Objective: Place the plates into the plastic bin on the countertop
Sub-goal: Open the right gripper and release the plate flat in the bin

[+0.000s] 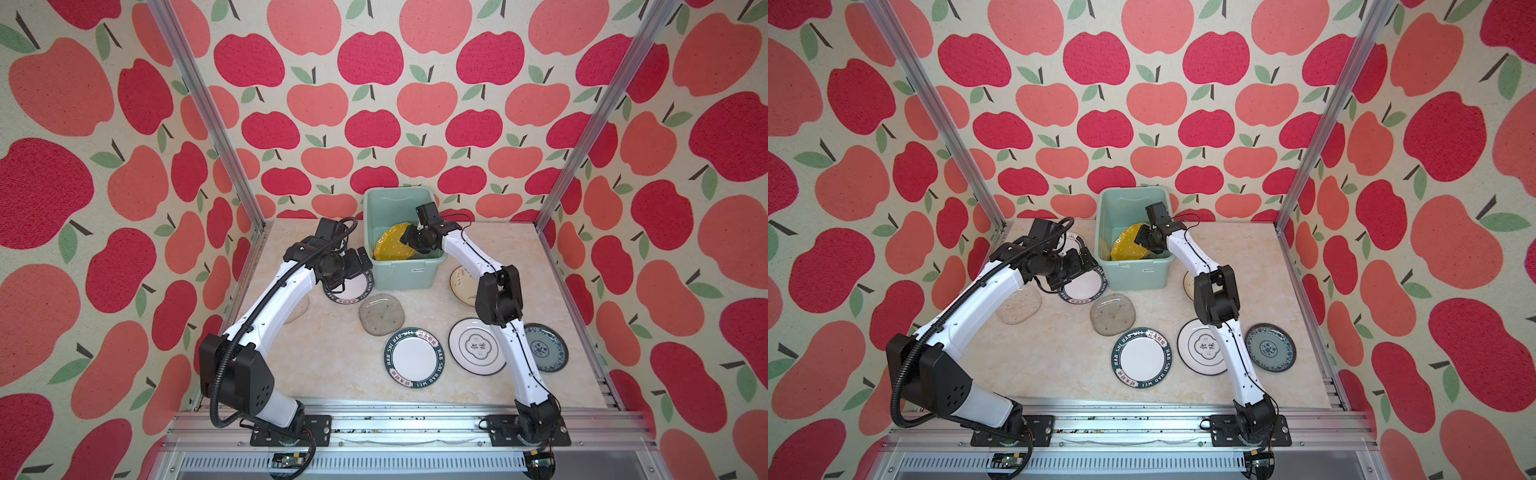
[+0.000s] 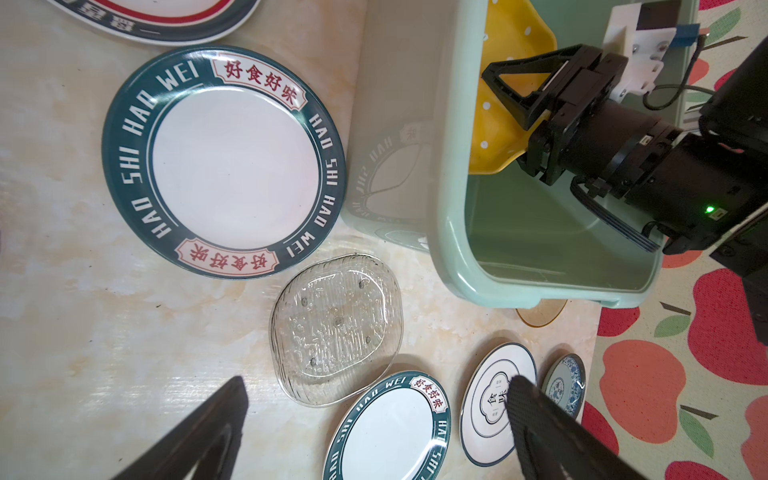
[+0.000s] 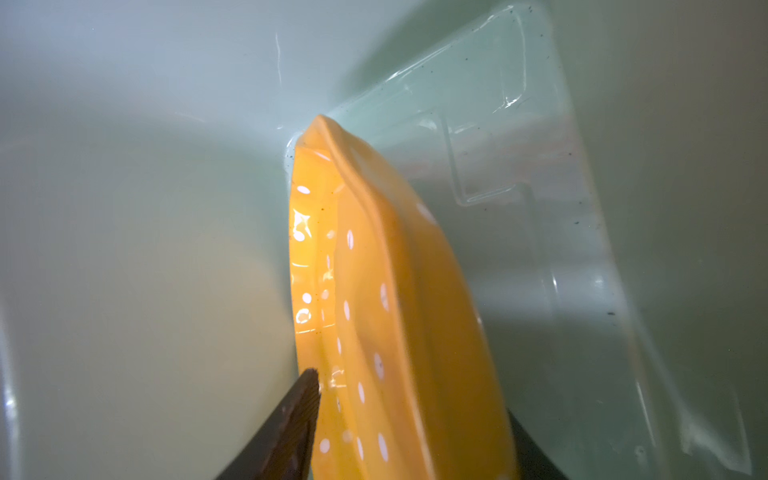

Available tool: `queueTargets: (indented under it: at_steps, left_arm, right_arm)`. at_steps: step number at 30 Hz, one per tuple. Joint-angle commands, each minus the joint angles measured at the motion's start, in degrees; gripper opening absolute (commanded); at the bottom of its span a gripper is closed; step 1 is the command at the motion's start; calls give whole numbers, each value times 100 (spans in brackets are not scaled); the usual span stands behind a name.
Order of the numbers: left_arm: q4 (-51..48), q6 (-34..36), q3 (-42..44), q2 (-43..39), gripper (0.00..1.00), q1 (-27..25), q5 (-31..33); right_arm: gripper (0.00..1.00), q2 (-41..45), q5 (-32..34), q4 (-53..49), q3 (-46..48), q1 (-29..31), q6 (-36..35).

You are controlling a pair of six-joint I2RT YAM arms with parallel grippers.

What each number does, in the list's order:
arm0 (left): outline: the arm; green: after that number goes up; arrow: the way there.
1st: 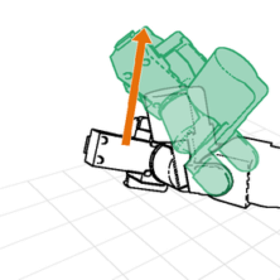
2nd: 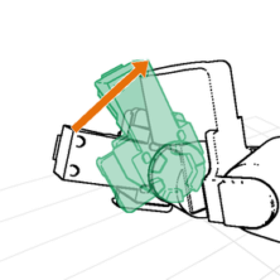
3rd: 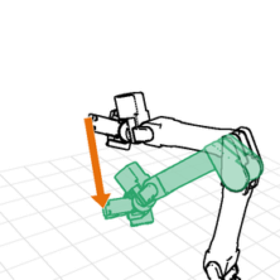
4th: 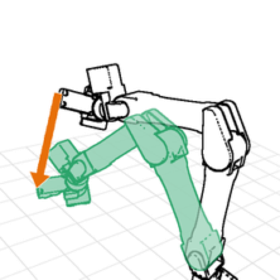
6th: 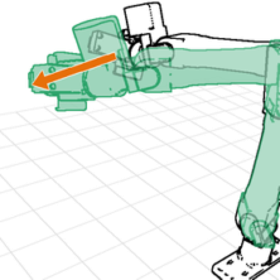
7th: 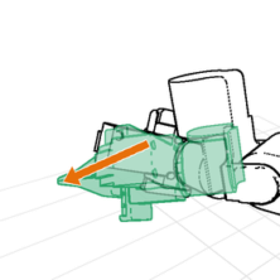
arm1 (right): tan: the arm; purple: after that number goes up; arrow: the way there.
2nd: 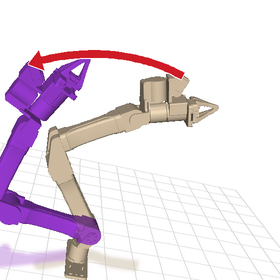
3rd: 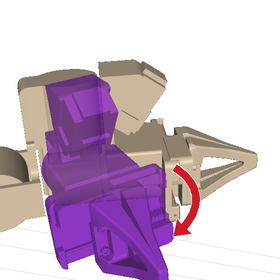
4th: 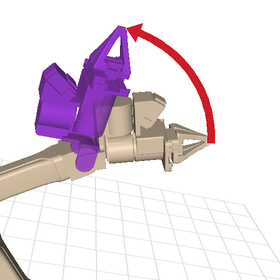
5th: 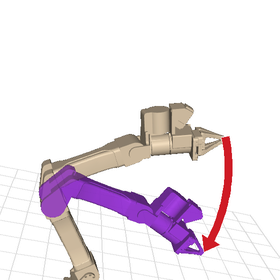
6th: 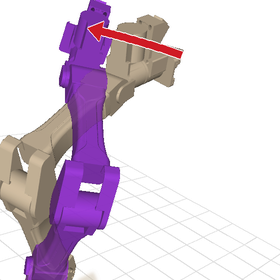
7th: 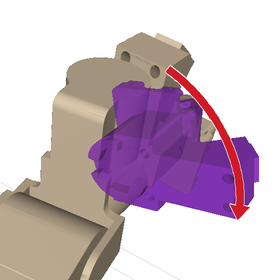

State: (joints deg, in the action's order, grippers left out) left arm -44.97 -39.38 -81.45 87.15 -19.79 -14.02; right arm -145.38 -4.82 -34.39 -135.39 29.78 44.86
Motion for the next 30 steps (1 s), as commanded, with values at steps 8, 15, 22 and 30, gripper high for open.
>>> queueTargets:
  at_steps: [8, 15, 22, 30]
  left_arm:
    - [76, 155, 77, 325, 99, 125, -131]
    - [146, 155, 25, 430, 99, 135, -123]
    - [68, 250, -57, 416, 99, 142, -61]
    - [32, 248, -81, 219, 99, 169, 94]
  right_arm:
    - [69, -322, 623, -322, -379, 90, -874]
    - [79, -392, 781, -280, -403, 97, -1154]
    - [90, -390, 1010, -505, -614, 137, -1585]
    - [99, -71, 1336, -677, -981, 284, -2430]
